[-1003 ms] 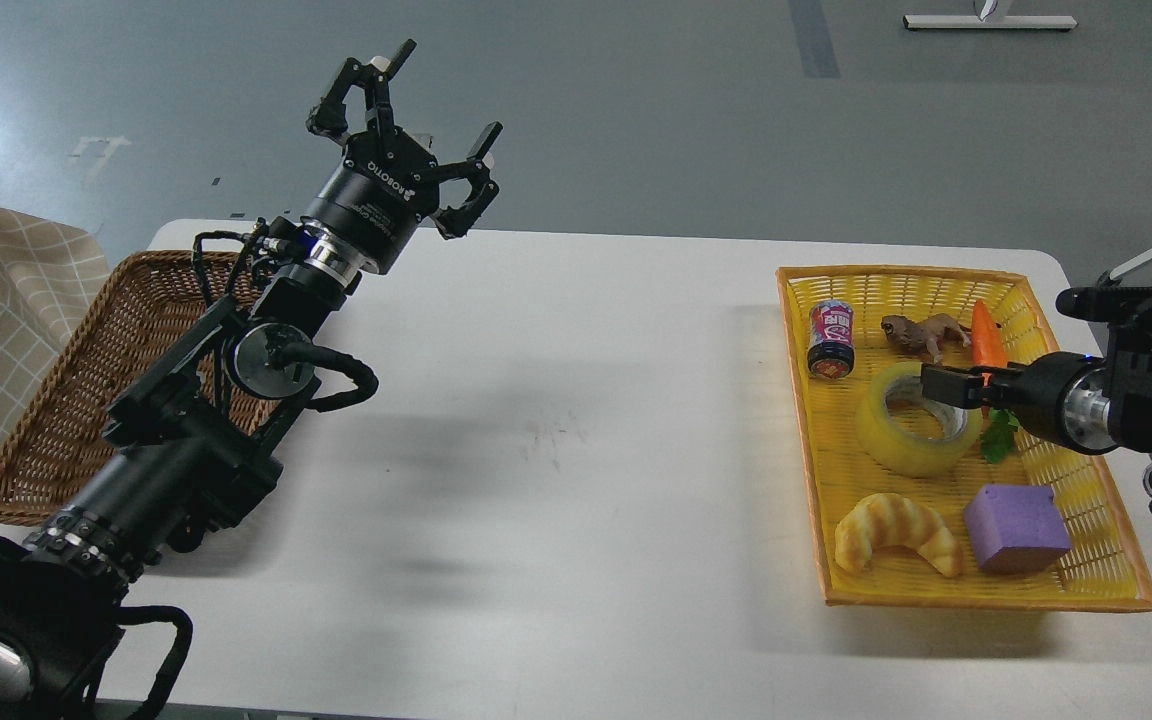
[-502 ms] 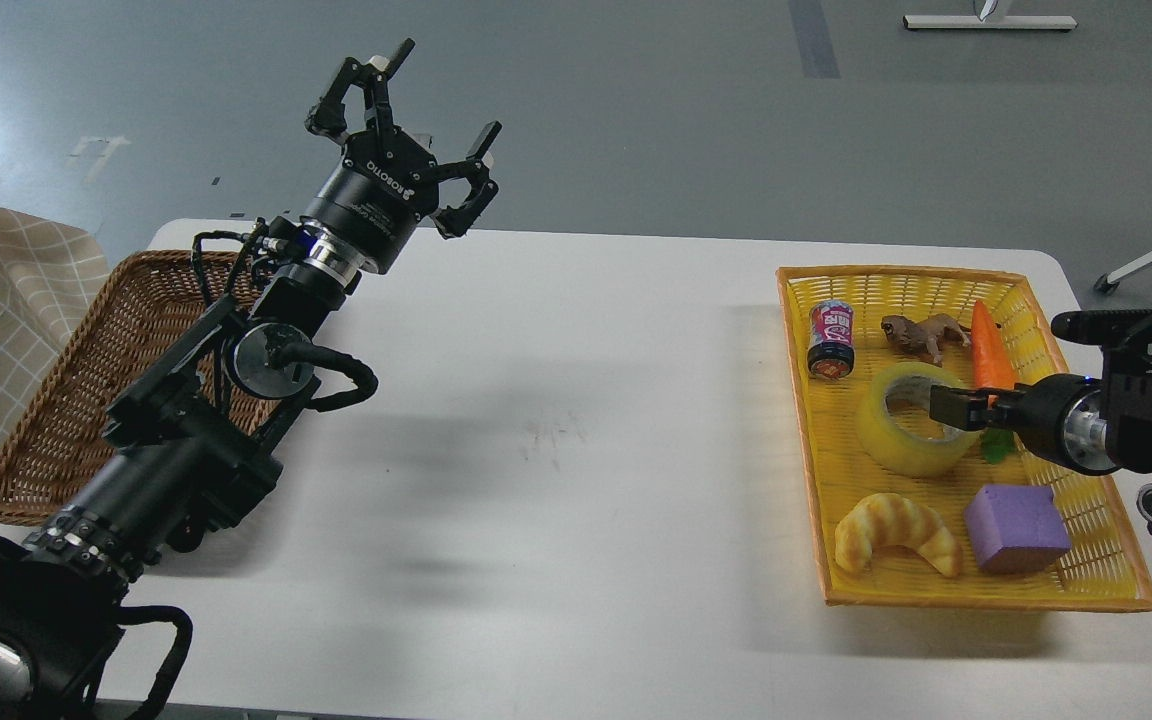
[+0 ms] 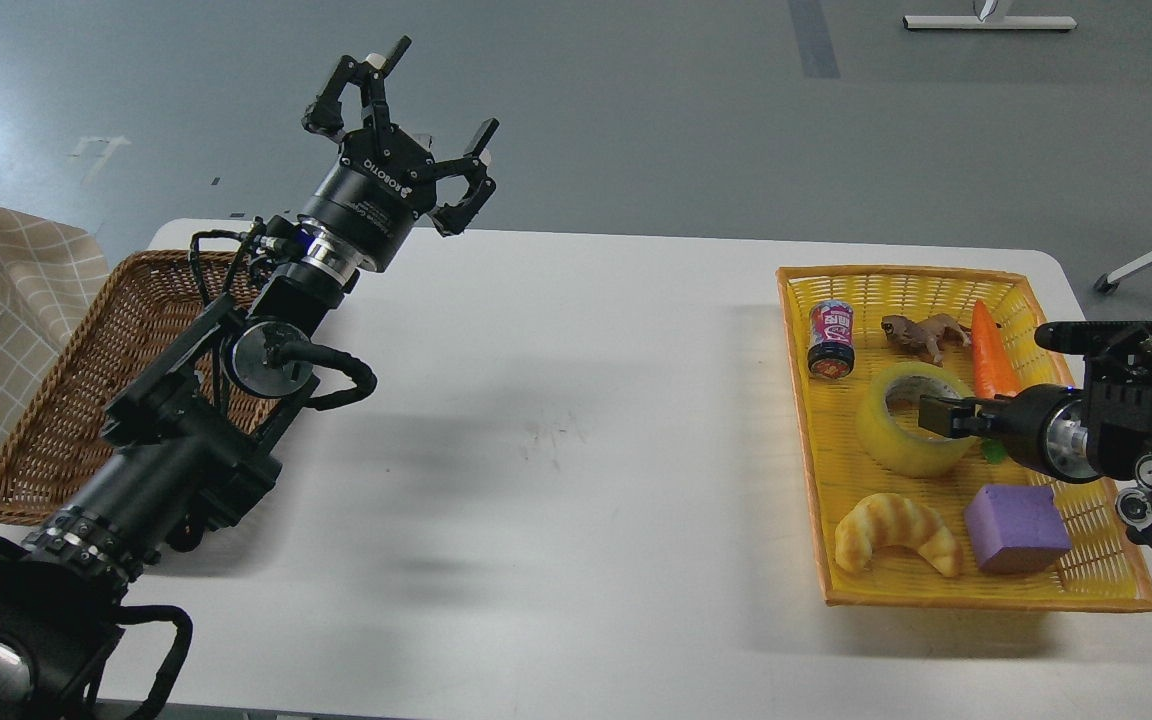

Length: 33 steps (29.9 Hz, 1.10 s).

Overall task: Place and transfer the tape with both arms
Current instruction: 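Insert the right gripper into the tape roll's hole and grip it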

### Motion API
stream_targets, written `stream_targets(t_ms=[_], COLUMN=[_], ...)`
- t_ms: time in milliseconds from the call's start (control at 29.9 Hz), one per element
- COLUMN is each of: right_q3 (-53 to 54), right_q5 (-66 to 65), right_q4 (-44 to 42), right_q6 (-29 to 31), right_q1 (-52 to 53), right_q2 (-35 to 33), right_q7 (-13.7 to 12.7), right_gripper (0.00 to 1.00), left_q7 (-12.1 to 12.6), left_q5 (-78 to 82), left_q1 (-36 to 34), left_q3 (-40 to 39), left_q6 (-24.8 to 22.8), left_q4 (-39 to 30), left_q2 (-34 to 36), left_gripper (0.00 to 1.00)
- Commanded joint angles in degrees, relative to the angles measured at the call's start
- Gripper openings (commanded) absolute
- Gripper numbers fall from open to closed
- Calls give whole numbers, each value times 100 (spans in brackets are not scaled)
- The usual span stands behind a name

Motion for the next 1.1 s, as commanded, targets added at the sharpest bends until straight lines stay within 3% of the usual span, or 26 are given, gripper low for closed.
stream_targets(t_ms=[0,602,636,803,836,970,1070], right_q3=[0,-158,-167,-149,-149,-149,-141], right_q5=[19,54,63,80,80,89,89], right_q4=[-35,-61,-61,-53,-52,-52,-35], right_q6=[0,0,0,0,0,0,0], right_q1=[4,84,75,84,84,92,101], right_q2=[16,78,78,69,77,69,69], right_q7=[2,2,2,-25,-33,-69,-78], right_gripper=[71,54,48,40,32,21,6], left_q7=[0,0,0,0,0,0,0], left_q5=[0,0,-9,-9,-9,-9,-9], left_q1=[9,17,26,18,17,17,17], left_q3=[9,0,0,-8,-8,-17,-17], left_q6=[0,0,0,0,0,0,0], left_q4=[0,0,9,9,9,9,9], left_q2=[42,69,69,69,69,69,69], left_gripper=[98,98,98,98,98,98,98])
